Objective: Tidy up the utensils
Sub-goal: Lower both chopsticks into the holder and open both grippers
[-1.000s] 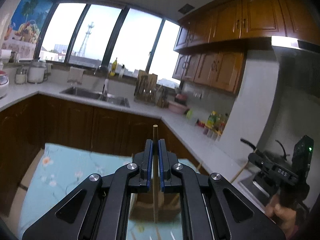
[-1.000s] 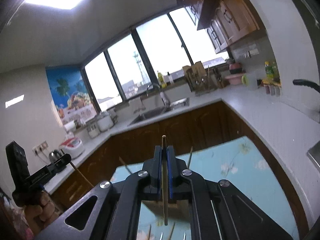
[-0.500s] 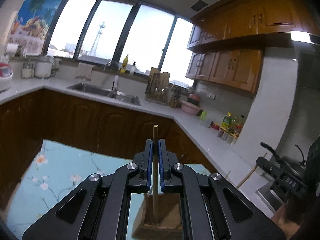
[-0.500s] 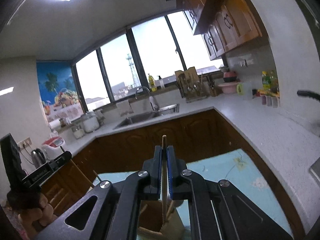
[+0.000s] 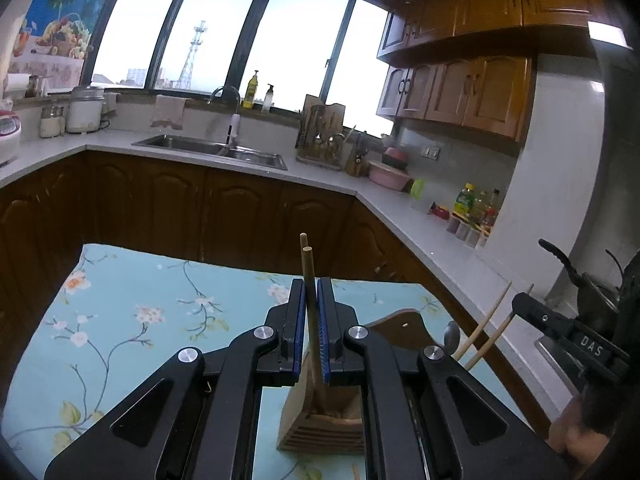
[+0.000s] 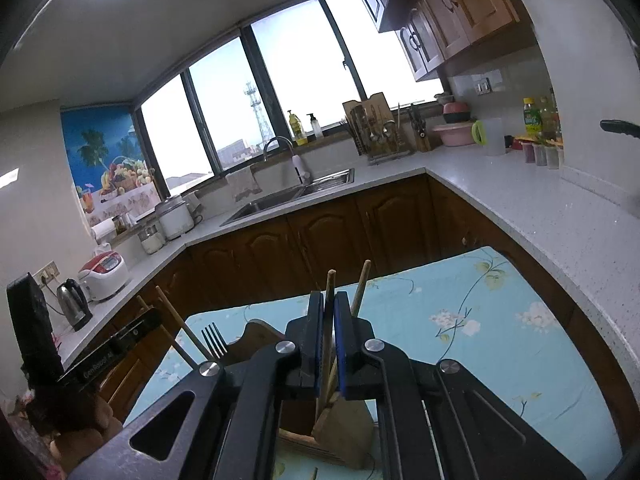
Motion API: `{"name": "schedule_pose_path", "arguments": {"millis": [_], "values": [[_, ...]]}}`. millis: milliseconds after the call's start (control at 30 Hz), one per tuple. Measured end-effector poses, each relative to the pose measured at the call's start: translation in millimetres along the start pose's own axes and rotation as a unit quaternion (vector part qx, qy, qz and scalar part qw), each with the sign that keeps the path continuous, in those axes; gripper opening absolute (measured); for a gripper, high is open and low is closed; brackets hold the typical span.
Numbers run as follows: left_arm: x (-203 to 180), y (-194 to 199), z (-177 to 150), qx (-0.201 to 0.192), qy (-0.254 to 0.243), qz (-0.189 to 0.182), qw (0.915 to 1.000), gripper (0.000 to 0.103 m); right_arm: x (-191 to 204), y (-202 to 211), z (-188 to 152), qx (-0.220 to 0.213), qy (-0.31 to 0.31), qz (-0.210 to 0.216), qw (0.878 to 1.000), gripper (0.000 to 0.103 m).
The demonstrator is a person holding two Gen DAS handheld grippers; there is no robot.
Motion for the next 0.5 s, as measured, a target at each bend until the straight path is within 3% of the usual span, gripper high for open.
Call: {"name": "schedule_pose_path", "arguments": {"millis": [333, 400, 467, 500], "values": [[2.8, -0.3, 2.9, 0.014, 0.006, -0.002, 0.9999, 0.006, 0.9, -2.5, 0.4, 0.006, -0.001, 0.000, 1.000, 0.006], [4.5, 2.0, 3.0, 0.015, 0.010, -0.004, 0.9998, 0.011, -0.9, -2.3, 1.6, 0.010, -0.006, 0.006, 1.000, 0.011], [5.0, 9.3, 4.2, 0.008, 0.015, -0.005, 0.9998, 0.027, -4.7, -1.2, 3.6, 0.010, -0.012, 0.012, 1.000, 0.015], [4.4, 13.6, 4.3, 0.004, 0.016, -0.003, 0.9999, 0.030, -7.1, 2.0, 4.3, 0.007, -0.016, 0.011, 1.000, 0.026]]}}
Point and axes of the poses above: each gripper's, at about its wrist camera, not at the fingertips, and y roughly against the way its jaws point, x to its left, z to its top, the point moved 2 cm from there along -y, roughly the way its jaws point, and after that the axes turned 12 degrees about -z, right-handed, at the moved point
